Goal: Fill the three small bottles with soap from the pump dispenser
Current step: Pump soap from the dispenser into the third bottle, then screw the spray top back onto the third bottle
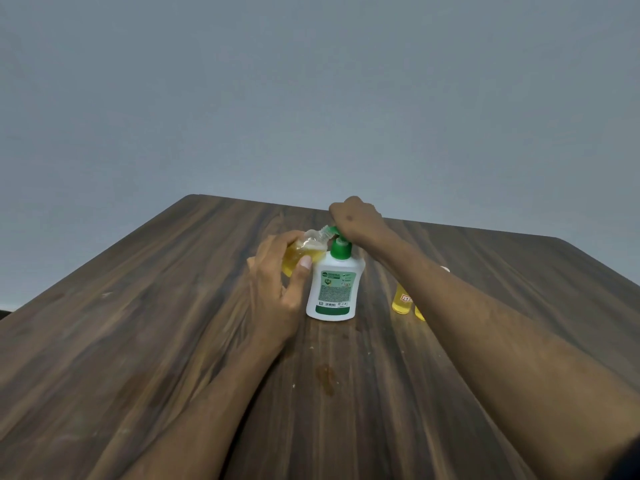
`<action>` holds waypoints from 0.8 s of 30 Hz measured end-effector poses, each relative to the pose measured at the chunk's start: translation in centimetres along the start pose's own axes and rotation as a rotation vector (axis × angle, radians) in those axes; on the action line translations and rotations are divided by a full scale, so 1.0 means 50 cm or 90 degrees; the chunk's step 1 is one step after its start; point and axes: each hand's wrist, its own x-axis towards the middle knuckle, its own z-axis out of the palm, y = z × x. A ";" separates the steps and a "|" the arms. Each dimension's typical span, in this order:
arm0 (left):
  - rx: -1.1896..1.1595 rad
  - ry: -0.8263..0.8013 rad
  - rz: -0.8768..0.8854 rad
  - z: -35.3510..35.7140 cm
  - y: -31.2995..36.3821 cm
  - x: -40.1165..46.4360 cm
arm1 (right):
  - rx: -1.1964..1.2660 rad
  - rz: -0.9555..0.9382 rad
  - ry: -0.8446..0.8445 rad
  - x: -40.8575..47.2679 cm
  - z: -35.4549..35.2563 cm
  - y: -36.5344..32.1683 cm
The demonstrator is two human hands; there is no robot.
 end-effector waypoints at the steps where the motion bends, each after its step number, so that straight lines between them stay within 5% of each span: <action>1: 0.001 0.001 0.001 0.000 -0.002 -0.001 | -0.009 0.000 -0.001 -0.002 0.000 -0.001; 13: -0.008 0.008 -0.054 -0.021 -0.006 -0.004 | 0.092 -0.058 0.111 -0.014 -0.037 -0.002; 24: -0.005 0.011 -0.080 -0.033 0.003 -0.003 | 0.014 -0.246 0.285 -0.157 -0.155 0.076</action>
